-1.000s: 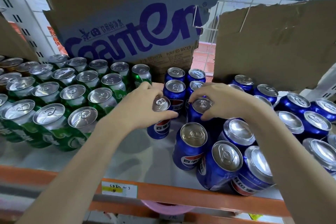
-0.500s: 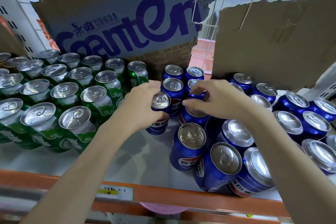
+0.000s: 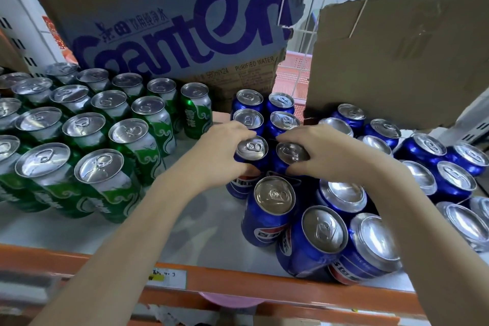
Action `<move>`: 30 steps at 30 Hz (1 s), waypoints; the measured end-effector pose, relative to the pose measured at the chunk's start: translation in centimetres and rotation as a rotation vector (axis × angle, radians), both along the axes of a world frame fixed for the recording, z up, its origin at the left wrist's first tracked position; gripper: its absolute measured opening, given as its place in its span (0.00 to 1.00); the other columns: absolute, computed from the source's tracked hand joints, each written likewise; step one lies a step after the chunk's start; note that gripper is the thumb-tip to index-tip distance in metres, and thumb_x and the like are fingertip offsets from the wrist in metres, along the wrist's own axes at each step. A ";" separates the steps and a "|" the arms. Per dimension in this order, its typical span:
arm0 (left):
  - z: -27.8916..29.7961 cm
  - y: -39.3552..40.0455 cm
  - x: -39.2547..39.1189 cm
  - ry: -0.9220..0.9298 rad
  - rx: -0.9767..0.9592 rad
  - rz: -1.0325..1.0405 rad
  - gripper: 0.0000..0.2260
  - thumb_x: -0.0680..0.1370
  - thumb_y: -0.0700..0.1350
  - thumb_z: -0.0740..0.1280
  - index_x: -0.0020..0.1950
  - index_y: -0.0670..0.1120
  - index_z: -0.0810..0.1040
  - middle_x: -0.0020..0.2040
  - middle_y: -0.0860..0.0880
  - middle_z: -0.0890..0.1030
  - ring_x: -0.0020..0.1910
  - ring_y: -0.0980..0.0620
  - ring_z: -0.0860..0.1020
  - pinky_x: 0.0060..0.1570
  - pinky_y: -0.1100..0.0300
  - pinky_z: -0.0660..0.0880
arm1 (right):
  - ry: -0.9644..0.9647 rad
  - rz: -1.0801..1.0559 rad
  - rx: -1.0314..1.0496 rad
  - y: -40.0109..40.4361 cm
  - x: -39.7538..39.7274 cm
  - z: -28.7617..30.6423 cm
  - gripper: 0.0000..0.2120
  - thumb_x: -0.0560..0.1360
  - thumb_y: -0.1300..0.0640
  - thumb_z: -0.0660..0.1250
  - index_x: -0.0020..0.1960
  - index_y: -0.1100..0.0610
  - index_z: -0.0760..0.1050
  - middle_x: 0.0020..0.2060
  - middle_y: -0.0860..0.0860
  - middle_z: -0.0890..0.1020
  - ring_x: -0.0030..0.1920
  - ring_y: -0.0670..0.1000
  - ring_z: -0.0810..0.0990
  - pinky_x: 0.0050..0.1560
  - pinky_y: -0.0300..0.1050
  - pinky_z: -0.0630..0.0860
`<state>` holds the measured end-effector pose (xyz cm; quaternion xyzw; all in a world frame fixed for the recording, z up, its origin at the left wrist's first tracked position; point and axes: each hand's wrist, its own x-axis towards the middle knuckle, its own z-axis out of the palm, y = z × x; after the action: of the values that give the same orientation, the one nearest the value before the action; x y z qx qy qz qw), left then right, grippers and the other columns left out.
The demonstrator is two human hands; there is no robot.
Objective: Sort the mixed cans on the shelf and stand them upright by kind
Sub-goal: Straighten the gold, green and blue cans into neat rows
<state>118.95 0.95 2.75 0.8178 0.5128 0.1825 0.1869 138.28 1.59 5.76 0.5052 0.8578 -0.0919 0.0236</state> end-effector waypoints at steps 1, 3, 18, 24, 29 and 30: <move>0.0 0.1 -0.1 0.007 -0.002 -0.003 0.28 0.69 0.46 0.75 0.68 0.44 0.73 0.64 0.49 0.74 0.63 0.51 0.71 0.61 0.62 0.65 | 0.017 0.017 -0.008 0.0 0.2 -0.1 0.28 0.72 0.52 0.70 0.70 0.53 0.68 0.64 0.49 0.74 0.64 0.51 0.70 0.59 0.41 0.64; 0.1 0.2 -0.4 0.025 -0.006 -0.019 0.28 0.69 0.45 0.74 0.68 0.45 0.73 0.64 0.50 0.73 0.63 0.52 0.70 0.60 0.63 0.64 | 0.039 0.053 -0.020 0.1 0.3 -0.3 0.29 0.73 0.53 0.69 0.72 0.52 0.64 0.69 0.46 0.70 0.67 0.50 0.67 0.61 0.38 0.60; -1.7 -1.1 0.0 0.147 0.107 0.037 0.31 0.75 0.39 0.66 0.75 0.52 0.60 0.71 0.52 0.62 0.67 0.49 0.68 0.59 0.60 0.66 | 0.092 -0.024 0.087 -1.6 0.1 -2.0 0.32 0.73 0.57 0.67 0.73 0.46 0.59 0.67 0.49 0.64 0.62 0.53 0.70 0.55 0.41 0.69; -2.4 -0.9 0.0 0.115 0.104 0.051 0.31 0.75 0.39 0.66 0.75 0.51 0.60 0.73 0.52 0.60 0.67 0.48 0.67 0.60 0.59 0.65 | 0.117 -0.050 0.109 -1.4 -0.1 -2.3 0.32 0.73 0.59 0.67 0.73 0.47 0.59 0.68 0.50 0.63 0.63 0.54 0.69 0.58 0.43 0.69; -2.4 -1.4 -0.1 0.137 0.092 0.054 0.35 0.75 0.41 0.68 0.76 0.54 0.54 0.75 0.51 0.55 0.69 0.47 0.65 0.63 0.55 0.66 | 0.121 -0.066 0.145 -2.1 0.0 -2.3 0.33 0.74 0.56 0.68 0.74 0.47 0.57 0.71 0.50 0.60 0.65 0.54 0.69 0.58 0.41 0.68; -2.2 -1.6 -0.2 0.148 0.086 0.058 0.37 0.74 0.42 0.68 0.77 0.55 0.50 0.75 0.51 0.54 0.69 0.46 0.64 0.63 0.53 0.67 | 0.147 -0.074 0.150 -2.5 0.1 -2.1 0.33 0.74 0.55 0.67 0.75 0.48 0.56 0.71 0.51 0.61 0.66 0.54 0.68 0.58 0.38 0.65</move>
<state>118.79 -0.68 0.57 0.8212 0.5402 0.1486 0.1080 138.39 -0.91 3.67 0.5287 0.8425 -0.0650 -0.0806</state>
